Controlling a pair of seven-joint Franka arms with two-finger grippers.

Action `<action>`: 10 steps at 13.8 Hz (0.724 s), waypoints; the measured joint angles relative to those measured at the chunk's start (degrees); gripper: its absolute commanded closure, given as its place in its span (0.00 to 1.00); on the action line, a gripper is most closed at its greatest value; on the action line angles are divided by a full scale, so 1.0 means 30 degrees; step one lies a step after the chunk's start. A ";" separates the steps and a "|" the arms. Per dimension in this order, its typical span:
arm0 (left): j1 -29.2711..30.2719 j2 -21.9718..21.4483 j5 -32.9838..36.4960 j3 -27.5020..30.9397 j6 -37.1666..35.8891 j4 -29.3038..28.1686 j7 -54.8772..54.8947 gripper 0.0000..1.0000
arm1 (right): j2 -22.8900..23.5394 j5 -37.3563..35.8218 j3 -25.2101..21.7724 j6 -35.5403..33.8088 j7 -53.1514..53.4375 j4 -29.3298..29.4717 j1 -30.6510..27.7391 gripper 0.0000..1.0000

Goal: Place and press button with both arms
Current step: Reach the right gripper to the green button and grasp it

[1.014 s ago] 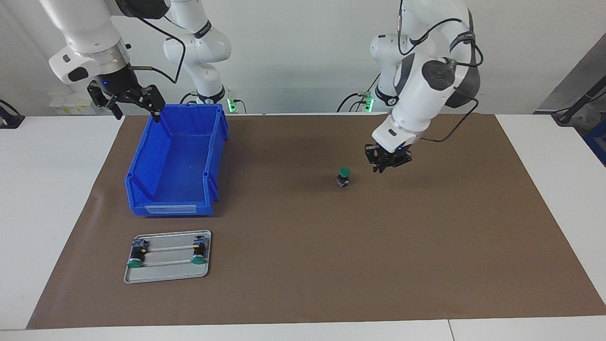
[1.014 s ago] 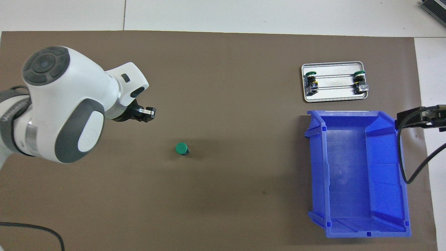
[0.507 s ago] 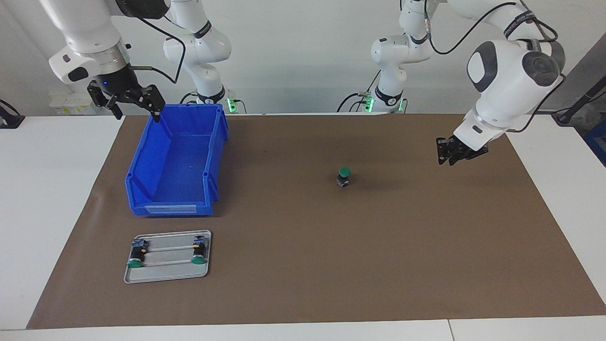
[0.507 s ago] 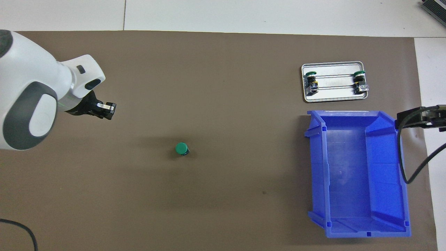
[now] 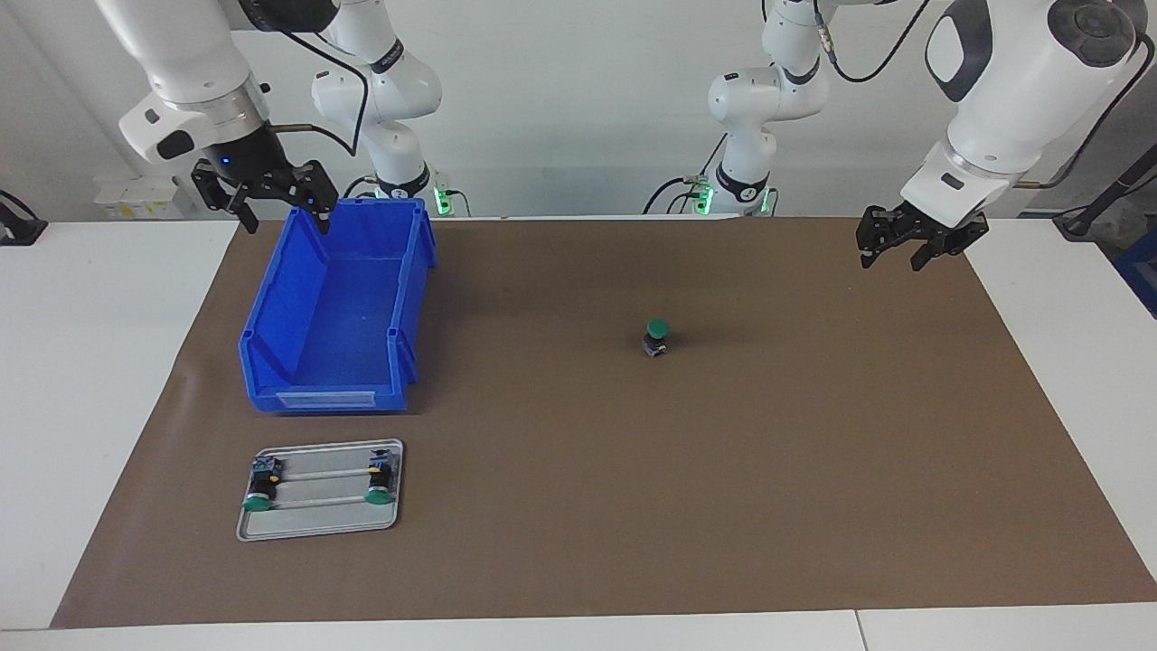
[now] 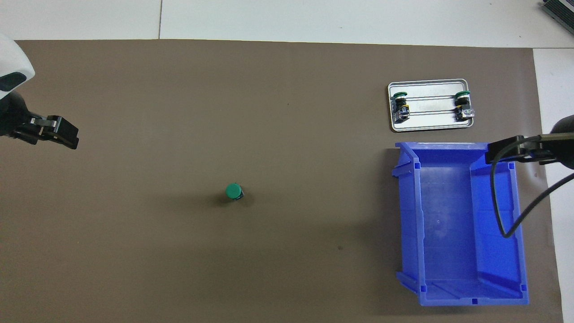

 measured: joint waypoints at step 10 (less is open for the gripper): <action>0.0014 -0.0113 0.0016 0.0022 0.1155 -0.0209 -0.2462 0.00 | 0.6160 0.0016 0.0429 0.6809 1.5677 0.0443 0.8908 0.00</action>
